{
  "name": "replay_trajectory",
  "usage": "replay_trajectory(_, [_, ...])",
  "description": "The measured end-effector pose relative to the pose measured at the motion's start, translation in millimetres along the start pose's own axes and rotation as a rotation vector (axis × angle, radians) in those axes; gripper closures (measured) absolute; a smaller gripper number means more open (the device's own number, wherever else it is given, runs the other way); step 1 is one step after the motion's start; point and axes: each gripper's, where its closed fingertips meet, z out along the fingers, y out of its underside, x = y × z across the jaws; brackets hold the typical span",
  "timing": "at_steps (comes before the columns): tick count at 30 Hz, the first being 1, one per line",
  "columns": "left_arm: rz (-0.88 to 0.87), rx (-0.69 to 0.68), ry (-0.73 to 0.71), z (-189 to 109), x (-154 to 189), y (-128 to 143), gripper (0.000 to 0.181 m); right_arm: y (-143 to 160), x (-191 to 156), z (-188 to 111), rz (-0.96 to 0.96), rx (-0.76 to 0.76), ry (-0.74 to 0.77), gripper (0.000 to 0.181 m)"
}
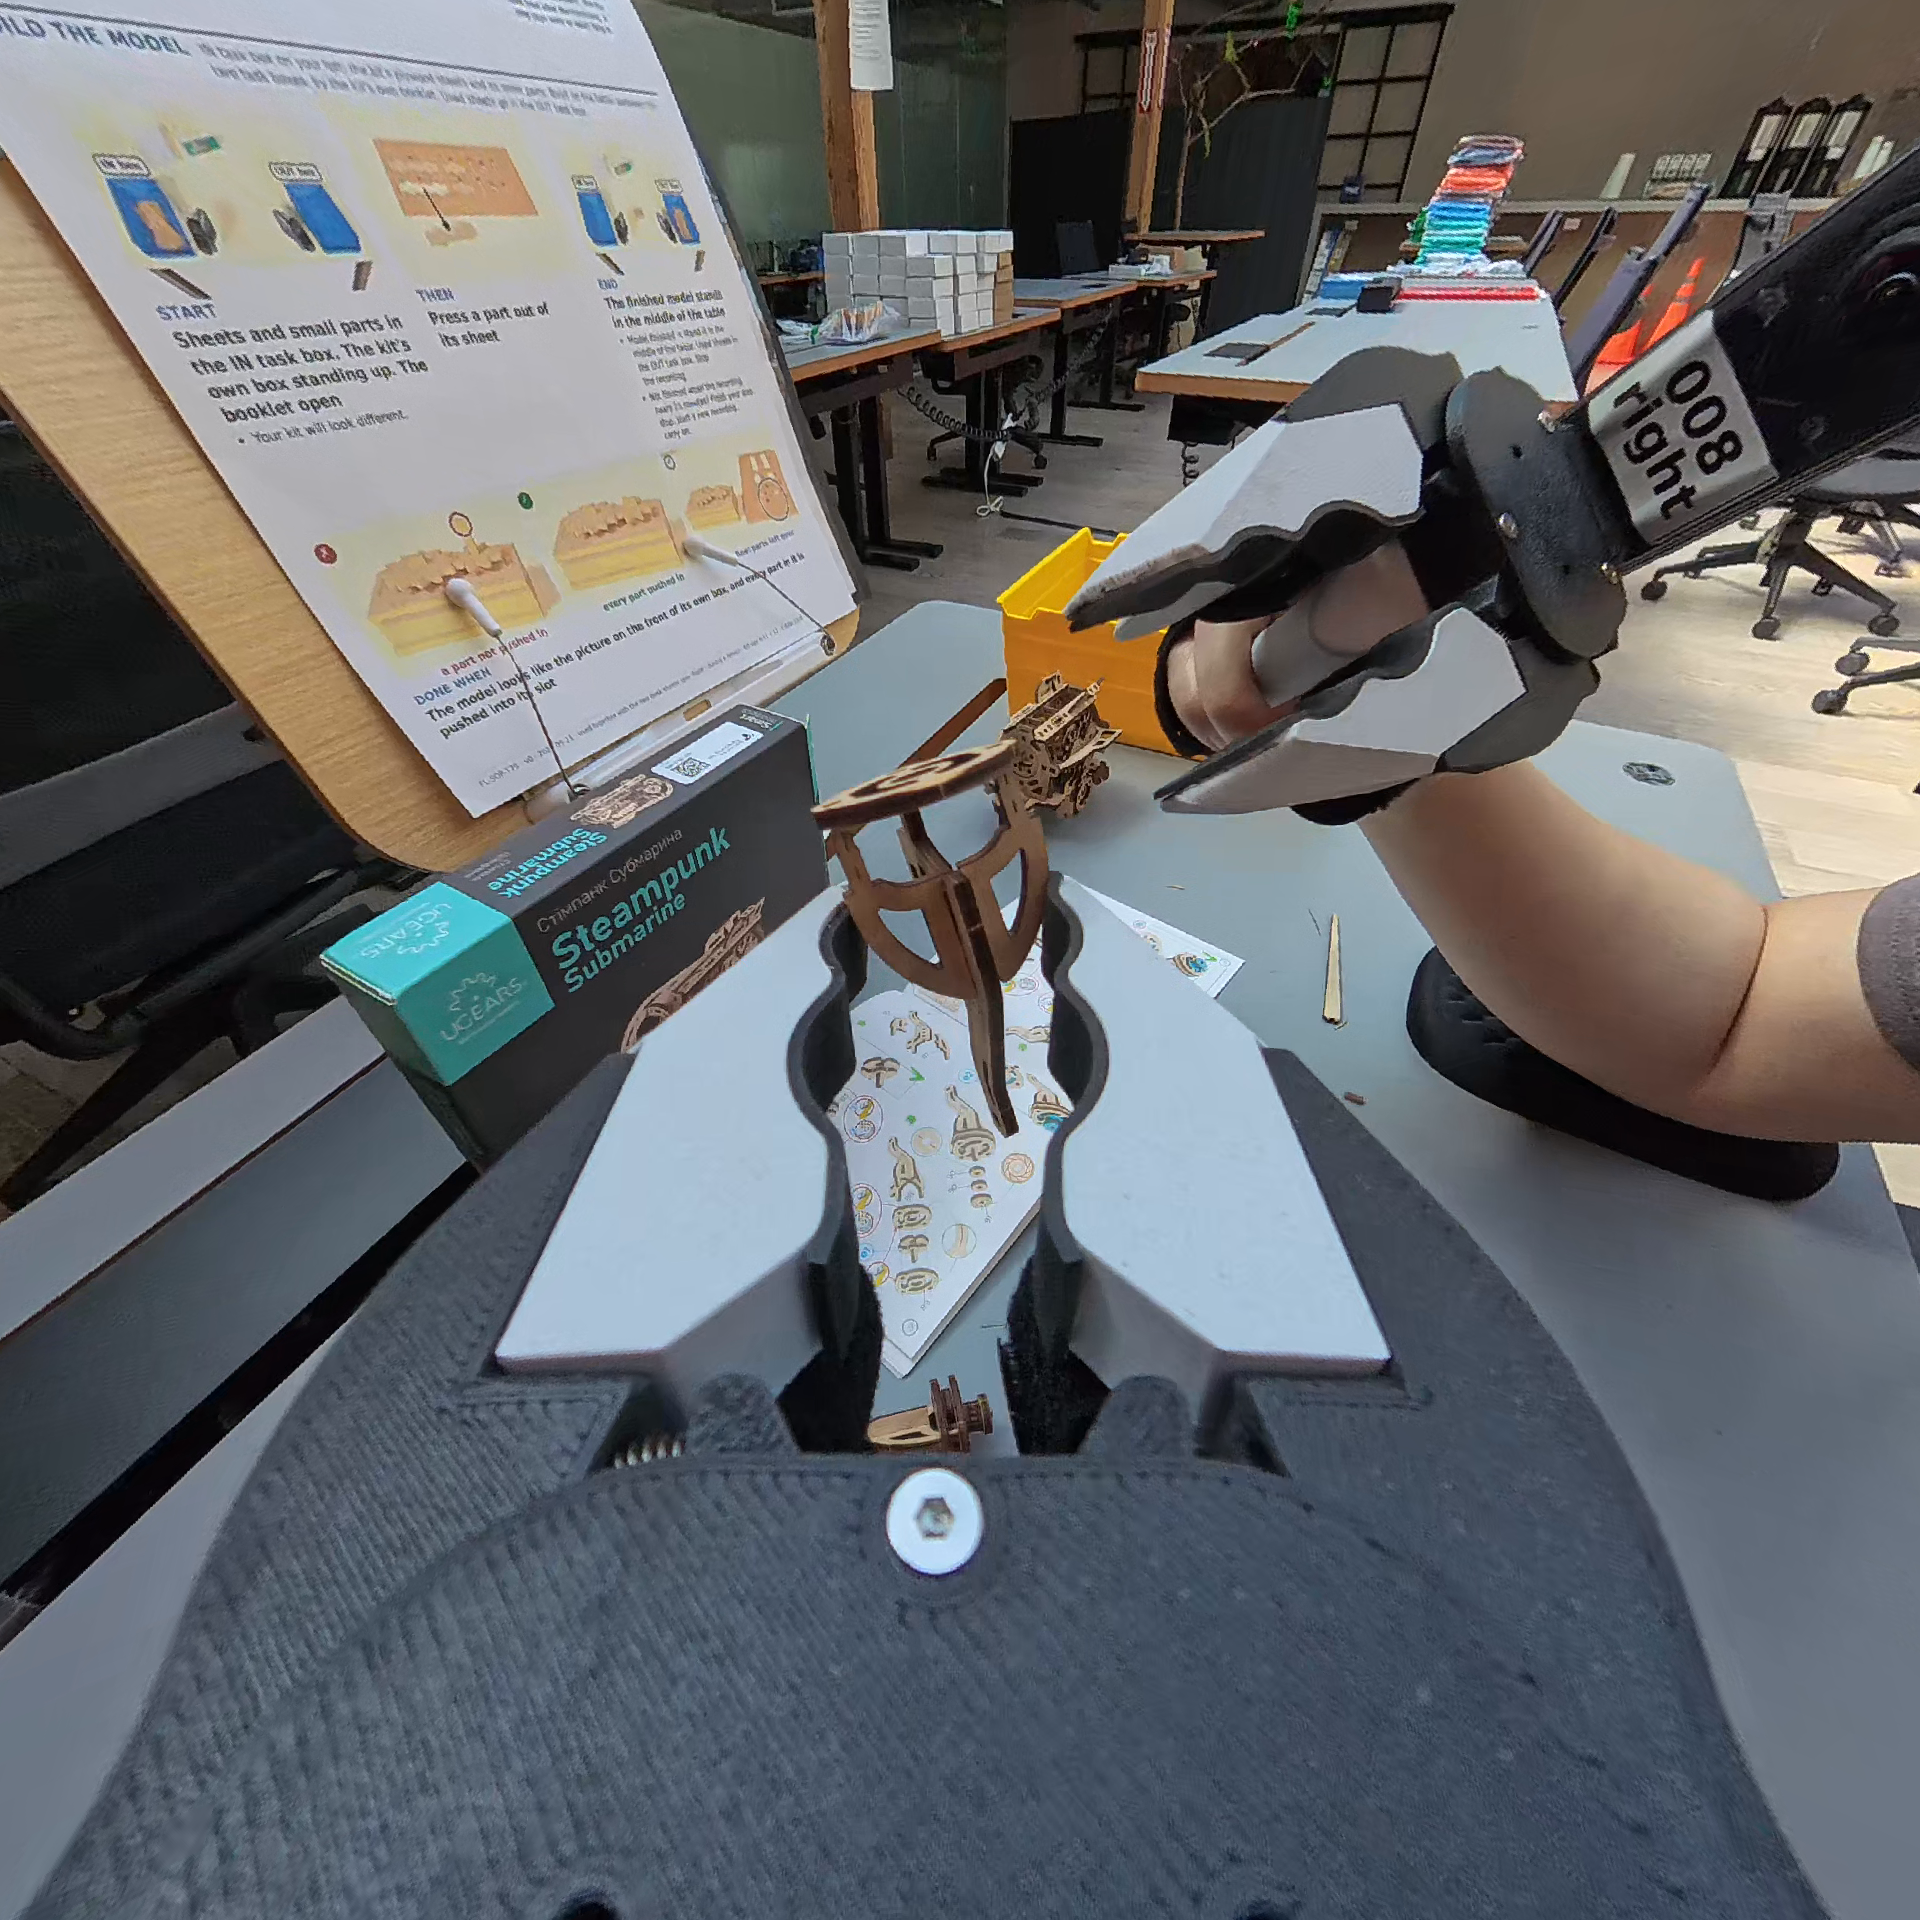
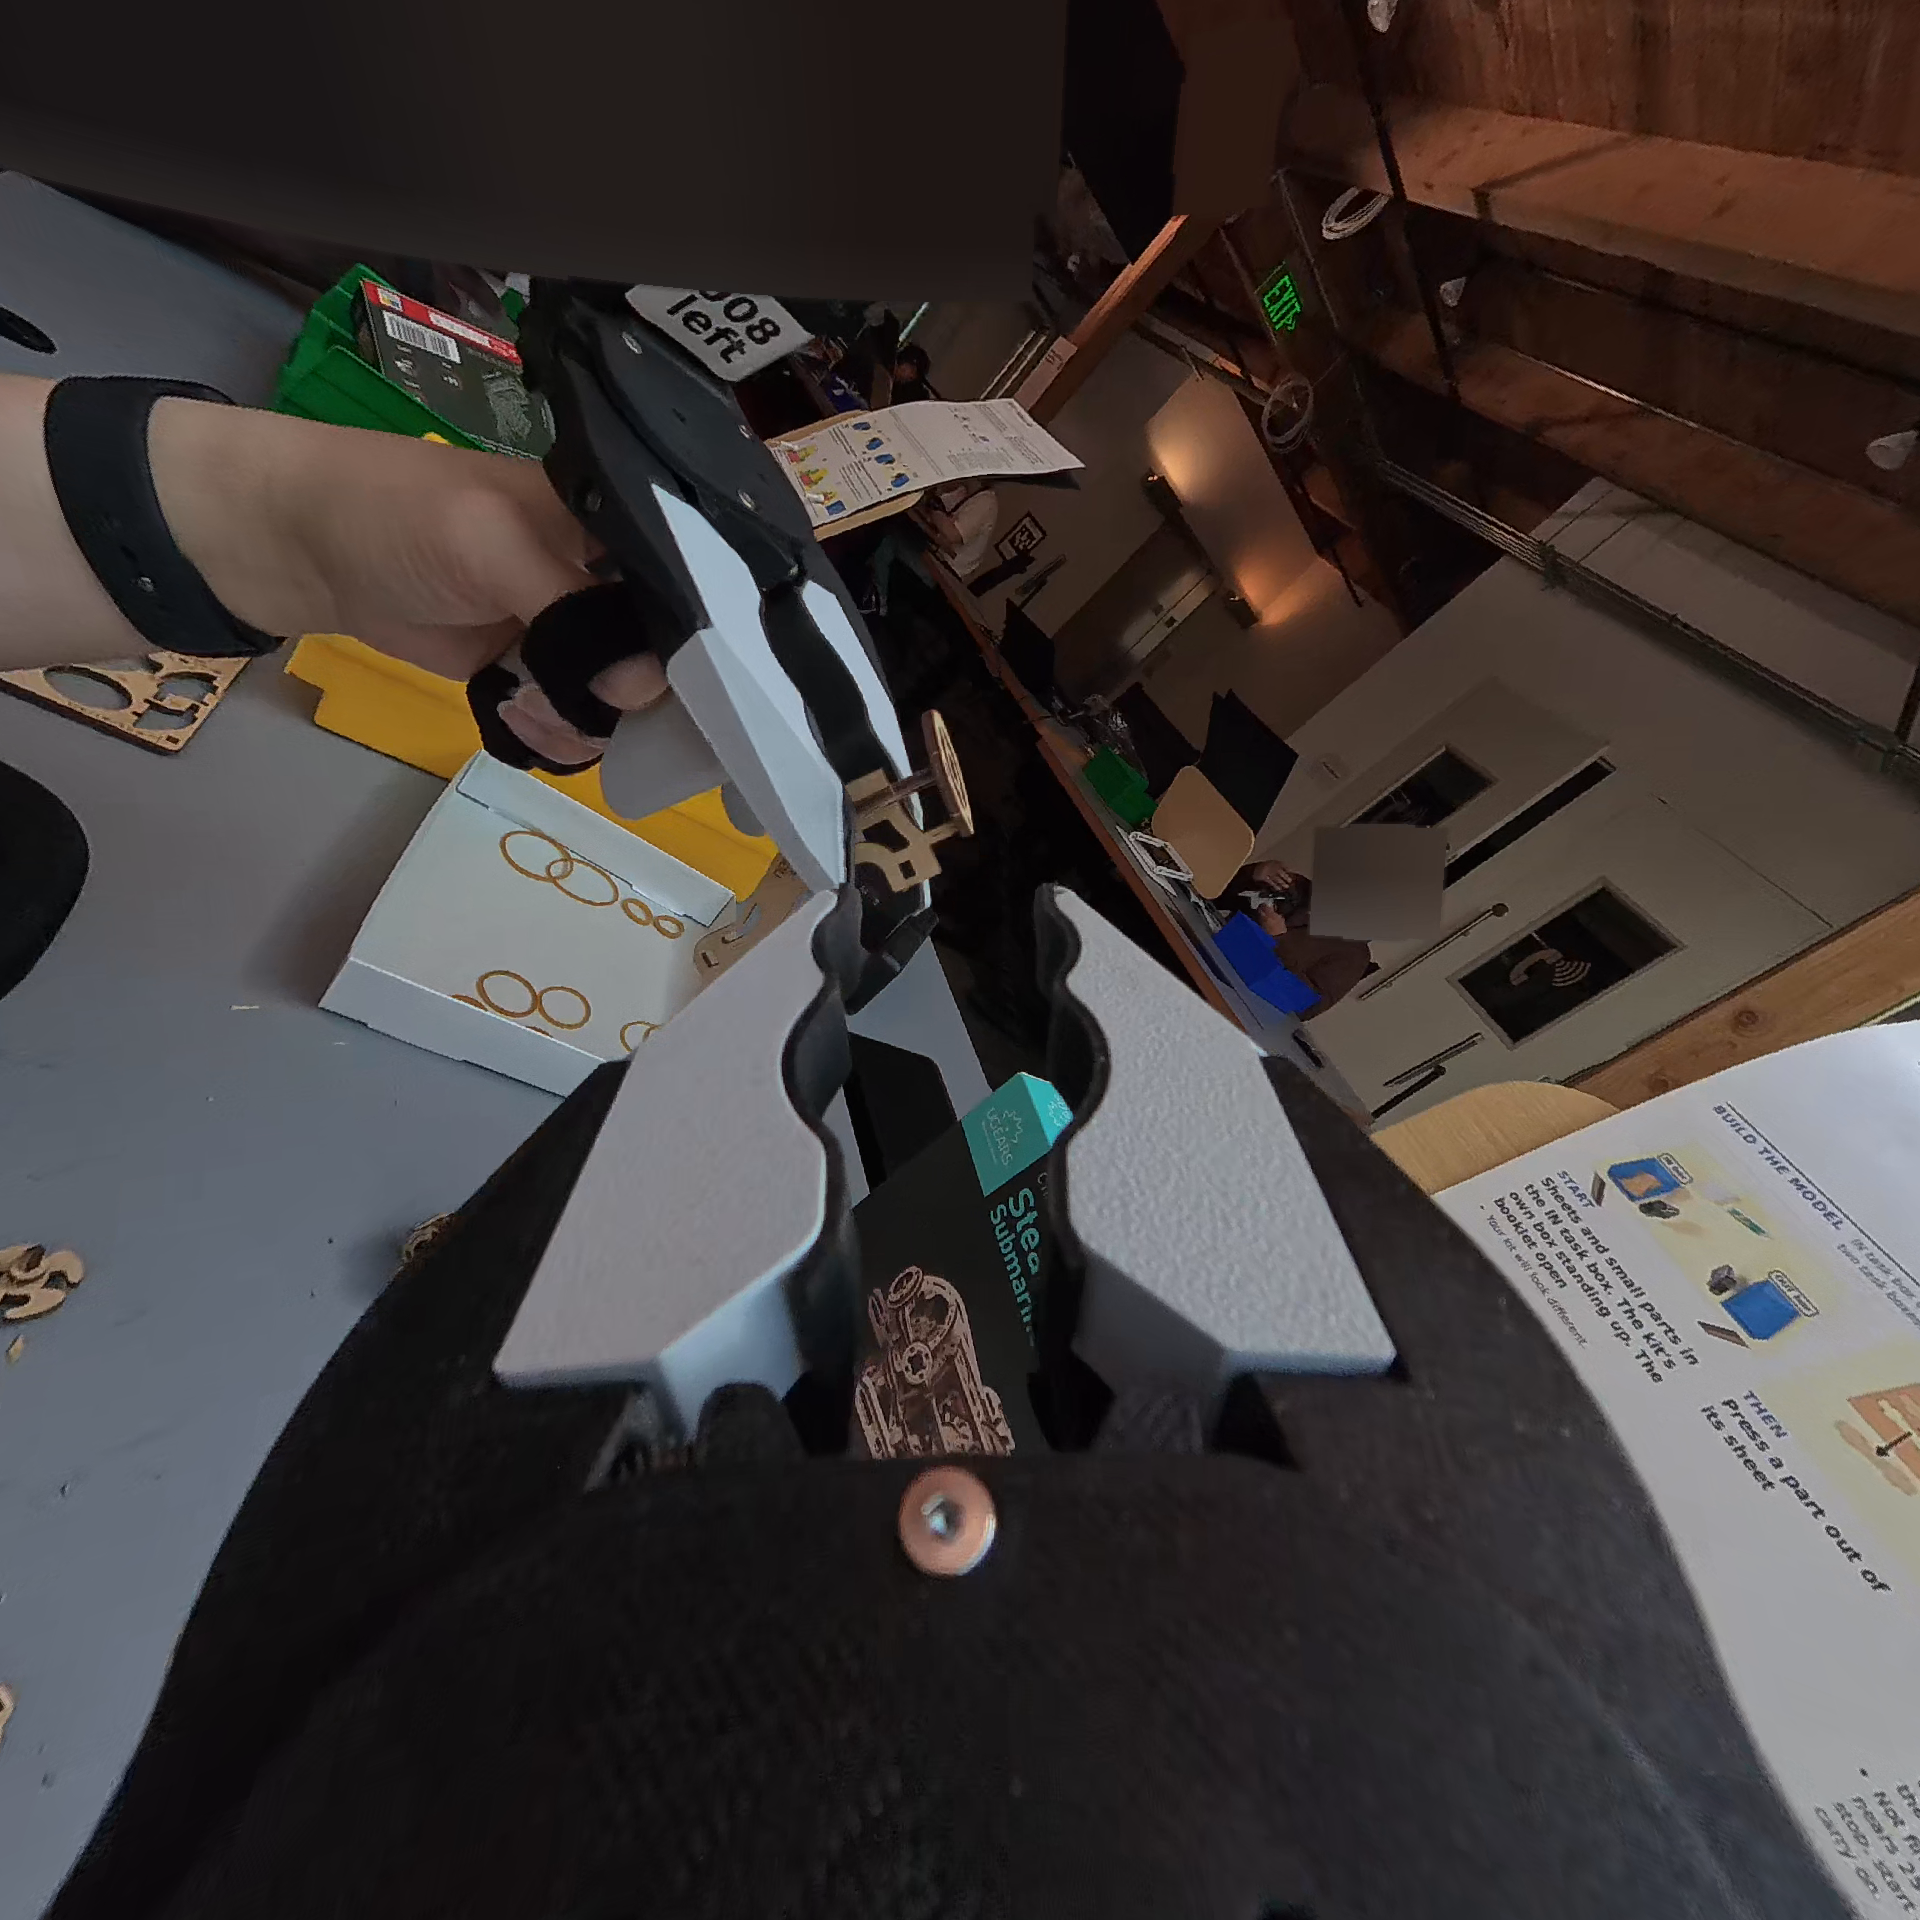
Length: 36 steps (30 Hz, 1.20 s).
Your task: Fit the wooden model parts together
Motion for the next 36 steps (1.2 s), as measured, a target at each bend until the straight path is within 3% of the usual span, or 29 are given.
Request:
replay_trajectory(10, [-0.023,0.086,-0.013,-23,-6,-18,0.149,0,17,-9,0.096,0.032,0.039,0.149])
replay_trajectory(18, [0.037,0.130,-0.192,-86,-22,-42,0.149,2,24,-20,0.240,0.055,-0.027,0.149])
replay_trajectory(22, [0.052,0.145,-0.229,-100,-21,-49,0.150,8,21,-20,0.261,0.033,-0.067,0.149])
replay_trajectory(25, [0.012,0.186,-0.152,-90,-7,-58,0.149,14,16,-18,0.266,0.001,-0.096,0.149])
replay_trajectory(30, [-0.015,0.219,0.077,-44,44,-66,0.149,26,16,-15,0.296,-0.038,-0.104,0.148])
replay_trajectory(36, [-0.096,0.307,0.184,-22,64,-76,0.150,30,11,-8,0.364,-0.040,-0.117,0.147])
